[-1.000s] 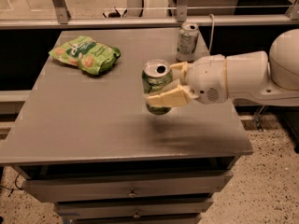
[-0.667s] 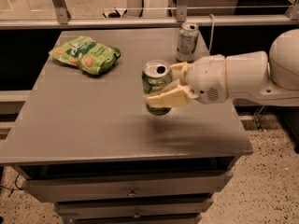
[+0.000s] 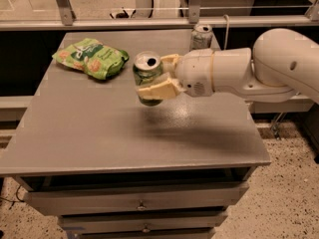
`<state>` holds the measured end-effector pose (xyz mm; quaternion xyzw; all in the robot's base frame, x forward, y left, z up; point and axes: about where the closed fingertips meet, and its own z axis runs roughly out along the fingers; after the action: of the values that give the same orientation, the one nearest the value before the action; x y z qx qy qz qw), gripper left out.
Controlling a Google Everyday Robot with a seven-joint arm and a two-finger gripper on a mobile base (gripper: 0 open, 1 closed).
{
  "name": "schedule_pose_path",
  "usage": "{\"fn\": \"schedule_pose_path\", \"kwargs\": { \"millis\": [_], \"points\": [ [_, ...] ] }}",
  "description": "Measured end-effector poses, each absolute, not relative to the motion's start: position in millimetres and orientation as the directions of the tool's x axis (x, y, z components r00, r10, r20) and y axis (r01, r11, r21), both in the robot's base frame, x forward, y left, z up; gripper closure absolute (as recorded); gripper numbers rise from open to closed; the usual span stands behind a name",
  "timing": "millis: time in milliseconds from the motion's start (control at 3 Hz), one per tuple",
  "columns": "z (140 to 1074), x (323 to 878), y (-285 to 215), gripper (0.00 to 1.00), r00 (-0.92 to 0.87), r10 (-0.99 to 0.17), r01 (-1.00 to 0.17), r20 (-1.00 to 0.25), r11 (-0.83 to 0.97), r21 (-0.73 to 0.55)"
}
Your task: Move green can near green rice chip bag
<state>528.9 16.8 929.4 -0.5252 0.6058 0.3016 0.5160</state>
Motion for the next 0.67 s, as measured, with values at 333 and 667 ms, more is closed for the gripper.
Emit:
{"fn": "schedule_pose_path", "kwargs": {
  "millis": [333,667],
  "points": [
    [922.2,583.3,44.6,1.0,0.117,-0.315,-0.938,-0.942,0.275,-0.209],
    [914.5,642.7,61.0,1.0,0.134,-0.315,-0.921,-0.939,0.31,-0.236]
  ]
}}
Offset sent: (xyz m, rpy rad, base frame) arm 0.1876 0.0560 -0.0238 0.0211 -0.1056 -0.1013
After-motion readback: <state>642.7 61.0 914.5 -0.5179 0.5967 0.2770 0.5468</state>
